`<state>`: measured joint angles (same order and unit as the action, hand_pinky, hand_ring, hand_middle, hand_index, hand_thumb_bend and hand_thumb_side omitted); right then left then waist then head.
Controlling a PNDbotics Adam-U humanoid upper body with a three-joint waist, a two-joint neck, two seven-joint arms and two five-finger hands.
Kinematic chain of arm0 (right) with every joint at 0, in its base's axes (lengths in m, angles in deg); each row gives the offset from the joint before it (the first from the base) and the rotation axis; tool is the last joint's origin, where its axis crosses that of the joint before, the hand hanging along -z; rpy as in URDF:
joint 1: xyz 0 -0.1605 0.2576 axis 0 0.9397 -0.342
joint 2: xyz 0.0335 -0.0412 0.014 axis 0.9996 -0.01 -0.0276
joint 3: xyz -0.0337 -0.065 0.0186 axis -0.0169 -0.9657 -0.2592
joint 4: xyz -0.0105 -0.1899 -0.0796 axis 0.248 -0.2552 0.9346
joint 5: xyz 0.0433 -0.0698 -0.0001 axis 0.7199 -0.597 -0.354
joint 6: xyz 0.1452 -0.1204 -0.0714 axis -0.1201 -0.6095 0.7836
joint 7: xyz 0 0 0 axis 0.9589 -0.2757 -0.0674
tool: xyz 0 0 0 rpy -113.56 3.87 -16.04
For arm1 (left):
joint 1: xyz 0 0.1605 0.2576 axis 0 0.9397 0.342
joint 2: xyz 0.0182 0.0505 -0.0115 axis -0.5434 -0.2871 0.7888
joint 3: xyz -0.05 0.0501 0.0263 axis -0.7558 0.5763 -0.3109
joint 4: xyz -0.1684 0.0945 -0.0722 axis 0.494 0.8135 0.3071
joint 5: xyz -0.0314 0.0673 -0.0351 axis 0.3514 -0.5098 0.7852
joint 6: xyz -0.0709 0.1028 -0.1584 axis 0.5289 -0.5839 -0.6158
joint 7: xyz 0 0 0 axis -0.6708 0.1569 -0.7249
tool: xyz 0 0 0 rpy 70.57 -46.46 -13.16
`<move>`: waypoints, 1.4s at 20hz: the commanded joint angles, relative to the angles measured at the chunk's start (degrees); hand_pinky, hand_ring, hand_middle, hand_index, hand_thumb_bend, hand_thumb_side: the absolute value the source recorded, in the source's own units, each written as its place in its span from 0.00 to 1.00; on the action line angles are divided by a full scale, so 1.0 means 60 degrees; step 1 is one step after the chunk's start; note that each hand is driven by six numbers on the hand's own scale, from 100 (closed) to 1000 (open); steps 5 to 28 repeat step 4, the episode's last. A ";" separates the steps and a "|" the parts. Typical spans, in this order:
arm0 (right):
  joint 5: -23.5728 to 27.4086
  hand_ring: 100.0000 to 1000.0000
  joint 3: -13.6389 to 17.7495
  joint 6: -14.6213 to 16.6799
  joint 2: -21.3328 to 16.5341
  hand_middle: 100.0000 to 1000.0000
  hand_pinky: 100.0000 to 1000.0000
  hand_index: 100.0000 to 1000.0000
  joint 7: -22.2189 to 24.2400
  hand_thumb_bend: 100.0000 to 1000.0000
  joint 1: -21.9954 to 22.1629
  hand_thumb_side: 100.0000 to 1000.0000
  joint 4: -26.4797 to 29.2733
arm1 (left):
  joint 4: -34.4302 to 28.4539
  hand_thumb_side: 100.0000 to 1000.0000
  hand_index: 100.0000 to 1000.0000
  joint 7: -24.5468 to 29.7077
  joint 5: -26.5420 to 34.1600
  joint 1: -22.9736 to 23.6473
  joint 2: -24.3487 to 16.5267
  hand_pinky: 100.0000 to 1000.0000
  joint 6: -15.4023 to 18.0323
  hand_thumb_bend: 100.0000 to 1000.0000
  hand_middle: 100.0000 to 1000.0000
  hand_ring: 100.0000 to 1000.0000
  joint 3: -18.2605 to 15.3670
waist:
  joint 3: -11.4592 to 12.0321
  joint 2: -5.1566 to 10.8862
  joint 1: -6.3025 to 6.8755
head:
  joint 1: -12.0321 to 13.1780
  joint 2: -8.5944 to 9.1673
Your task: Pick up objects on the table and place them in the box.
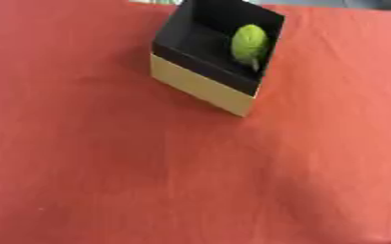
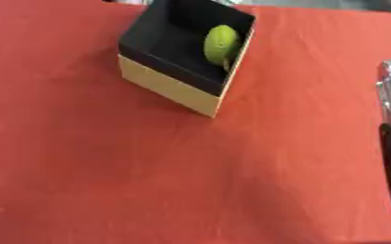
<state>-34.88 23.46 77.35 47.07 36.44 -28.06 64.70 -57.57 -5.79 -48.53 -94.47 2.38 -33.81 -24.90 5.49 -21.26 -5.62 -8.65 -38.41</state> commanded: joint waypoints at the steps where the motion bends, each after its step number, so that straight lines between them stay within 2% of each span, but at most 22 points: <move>1: -0.0097 0.70 0.0208 0.0036 -0.0180 0.52 0.72 0.74 -0.0141 0.00 0.0070 0.63 0.0150 | -0.0718 0.17 0.66 -0.0306 0.0275 0.0711 -0.0421 0.73 0.0341 0.13 0.61 0.60 -0.0846 | 0.0083 0.0143 -0.0031 | -0.0159 0.0217; 4: -0.0106 0.73 0.0267 0.0107 -0.0115 0.55 0.73 0.75 -0.0157 0.00 0.0179 0.63 0.0150 | -0.1321 0.19 0.66 -0.0378 0.0382 0.1562 -0.0119 0.75 0.0233 0.14 0.62 0.62 -0.1529 | 0.0187 0.0117 -0.0165 | -0.0272 0.0268; 28: -0.0106 0.73 0.0267 0.0107 -0.0115 0.55 0.73 0.75 -0.0157 0.00 0.0179 0.63 0.0150 | -0.1321 0.19 0.66 -0.0378 0.0382 0.1562 -0.0119 0.75 0.0233 0.14 0.62 0.62 -0.1529 | 0.0187 0.0117 -0.0165 | -0.0272 0.0268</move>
